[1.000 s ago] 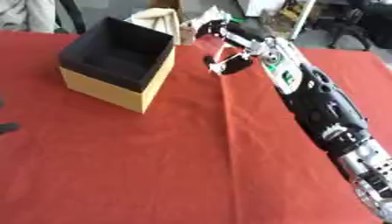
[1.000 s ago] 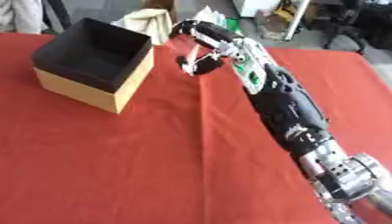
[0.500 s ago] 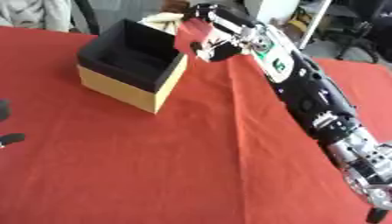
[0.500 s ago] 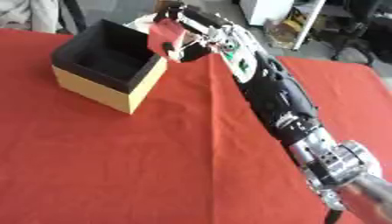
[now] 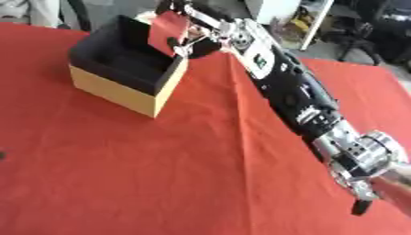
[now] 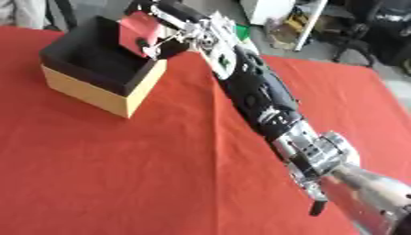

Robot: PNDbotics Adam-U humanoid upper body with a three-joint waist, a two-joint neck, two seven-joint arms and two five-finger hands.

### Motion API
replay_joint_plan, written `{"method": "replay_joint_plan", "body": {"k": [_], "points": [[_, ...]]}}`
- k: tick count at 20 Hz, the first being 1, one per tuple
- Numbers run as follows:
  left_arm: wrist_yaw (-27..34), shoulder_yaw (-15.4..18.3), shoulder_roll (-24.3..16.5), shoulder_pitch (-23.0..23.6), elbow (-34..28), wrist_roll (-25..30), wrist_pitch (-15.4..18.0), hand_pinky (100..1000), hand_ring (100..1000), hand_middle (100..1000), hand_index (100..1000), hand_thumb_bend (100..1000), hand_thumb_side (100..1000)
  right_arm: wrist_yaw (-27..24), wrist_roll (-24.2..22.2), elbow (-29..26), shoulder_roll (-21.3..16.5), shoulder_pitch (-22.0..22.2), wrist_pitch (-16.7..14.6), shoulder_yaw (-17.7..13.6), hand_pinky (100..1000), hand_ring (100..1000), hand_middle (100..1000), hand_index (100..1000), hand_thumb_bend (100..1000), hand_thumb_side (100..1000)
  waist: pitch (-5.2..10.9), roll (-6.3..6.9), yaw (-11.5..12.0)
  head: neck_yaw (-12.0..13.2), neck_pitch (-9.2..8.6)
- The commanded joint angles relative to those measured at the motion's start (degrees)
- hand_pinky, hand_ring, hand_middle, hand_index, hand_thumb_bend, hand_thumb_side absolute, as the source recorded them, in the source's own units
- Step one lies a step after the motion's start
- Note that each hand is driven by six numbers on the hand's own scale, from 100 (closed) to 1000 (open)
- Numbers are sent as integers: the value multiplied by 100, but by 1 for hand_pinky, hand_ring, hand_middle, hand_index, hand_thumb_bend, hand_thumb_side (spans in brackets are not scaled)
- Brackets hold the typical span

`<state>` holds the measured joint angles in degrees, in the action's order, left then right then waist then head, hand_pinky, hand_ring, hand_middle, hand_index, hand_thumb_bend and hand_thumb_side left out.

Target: Pick up objects on the table and place them in the box.

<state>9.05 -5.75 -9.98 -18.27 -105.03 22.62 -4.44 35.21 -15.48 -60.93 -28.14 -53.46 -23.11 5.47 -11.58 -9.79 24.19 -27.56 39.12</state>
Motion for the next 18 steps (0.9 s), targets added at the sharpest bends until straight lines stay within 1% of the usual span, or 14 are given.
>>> {"method": "replay_joint_plan", "body": {"k": [1, 3, 6, 7, 8, 9, 12, 18], "points": [[2, -31, 30, -108, -73, 52, -7, 805, 1000, 917, 911, 100, 424, -45, -43, 47, -28, -133, -77, -29, 775, 677, 584, 898, 100, 135, 59, 20, 73, -68, -65], [-8, -38, 42, -127, -78, 62, -23, 805, 1000, 917, 911, 100, 429, -57, -78, 113, 37, -128, -128, -32, 776, 694, 602, 907, 100, 135, 34, -13, 151, -95, -75], [-23, -45, 55, -154, -86, 73, -44, 805, 1000, 917, 911, 100, 432, -87, -137, 184, 113, -124, -222, -30, 834, 864, 815, 972, 100, 127, 6, -48, 218, -88, -91], [-30, -45, 58, -157, -88, 74, -50, 805, 1000, 917, 911, 100, 434, -100, -153, 186, 129, -124, -255, -33, 853, 909, 858, 988, 100, 143, -1, -59, 228, -85, -98], [-34, -44, 59, -158, -88, 73, -56, 805, 1000, 917, 911, 100, 435, -114, -152, 182, 139, -123, -278, -42, 859, 929, 874, 995, 100, 160, -7, -66, 231, -83, -105], [-38, -43, 60, -158, -88, 72, -62, 805, 1000, 917, 911, 100, 437, -135, -129, 178, 147, -121, -286, -58, 875, 972, 913, 1000, 100, 199, -11, -73, 230, -78, -109], [-57, -43, 59, -157, -81, 72, -76, 805, 1000, 918, 910, 100, 440, -174, 13, 165, 155, -110, -250, -94, 883, 998, 955, 1000, 100, 224, -22, -86, 198, -56, -128], [-73, -38, 53, -155, -84, 67, -81, 805, 1000, 917, 910, 100, 439, -216, 407, 127, 158, -92, -105, -114, 883, 1000, 966, 1000, 100, 229, -37, -92, 148, -30, -145]]}}
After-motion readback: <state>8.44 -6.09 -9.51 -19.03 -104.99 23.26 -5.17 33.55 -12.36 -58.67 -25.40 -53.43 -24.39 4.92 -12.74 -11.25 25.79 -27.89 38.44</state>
